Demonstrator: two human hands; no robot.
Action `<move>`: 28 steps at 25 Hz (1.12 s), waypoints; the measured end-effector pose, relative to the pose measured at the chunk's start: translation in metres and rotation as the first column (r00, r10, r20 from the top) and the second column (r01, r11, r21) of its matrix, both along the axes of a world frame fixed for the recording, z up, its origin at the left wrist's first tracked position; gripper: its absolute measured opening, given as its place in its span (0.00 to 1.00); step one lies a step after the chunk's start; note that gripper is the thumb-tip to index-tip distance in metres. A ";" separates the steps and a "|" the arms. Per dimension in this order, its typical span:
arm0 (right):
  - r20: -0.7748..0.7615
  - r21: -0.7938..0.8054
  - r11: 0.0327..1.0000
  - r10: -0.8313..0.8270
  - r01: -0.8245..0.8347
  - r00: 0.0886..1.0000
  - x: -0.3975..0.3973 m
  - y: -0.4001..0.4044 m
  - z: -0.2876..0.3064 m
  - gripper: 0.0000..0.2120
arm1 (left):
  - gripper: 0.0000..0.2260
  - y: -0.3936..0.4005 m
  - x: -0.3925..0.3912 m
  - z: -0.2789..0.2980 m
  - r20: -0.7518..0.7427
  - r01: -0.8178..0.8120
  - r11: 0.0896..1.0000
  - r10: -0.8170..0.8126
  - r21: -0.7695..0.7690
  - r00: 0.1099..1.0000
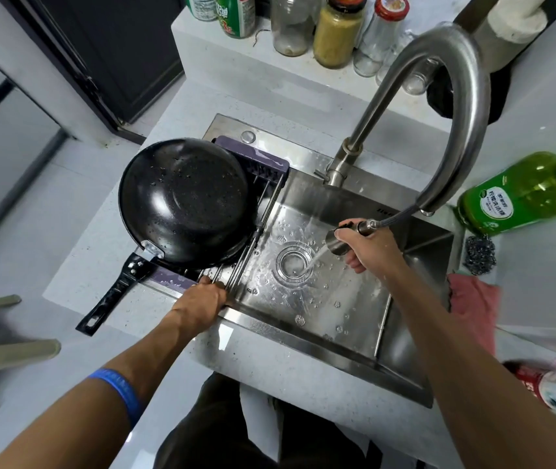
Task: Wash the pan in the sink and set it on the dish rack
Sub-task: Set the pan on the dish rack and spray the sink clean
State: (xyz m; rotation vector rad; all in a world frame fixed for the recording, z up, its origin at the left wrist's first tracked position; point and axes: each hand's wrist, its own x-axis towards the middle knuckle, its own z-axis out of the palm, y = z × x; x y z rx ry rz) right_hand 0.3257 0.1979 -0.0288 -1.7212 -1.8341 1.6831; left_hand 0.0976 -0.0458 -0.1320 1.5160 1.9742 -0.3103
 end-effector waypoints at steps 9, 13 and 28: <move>0.002 0.008 1.000 -0.006 0.006 1.000 -0.002 0.002 -0.001 0.06 | 0.14 0.002 -0.001 0.002 0.023 -0.014 1.000 0.014 -0.014 1.000; -0.002 0.023 1.000 0.021 -0.020 1.000 -0.004 0.001 0.003 0.07 | 0.12 0.002 0.000 0.005 0.015 -0.004 1.000 0.005 -0.020 1.000; -0.022 0.032 0.998 0.061 -0.061 0.998 -0.006 0.001 0.008 0.03 | 0.14 0.001 0.001 0.007 0.016 0.021 1.000 -0.022 0.009 1.000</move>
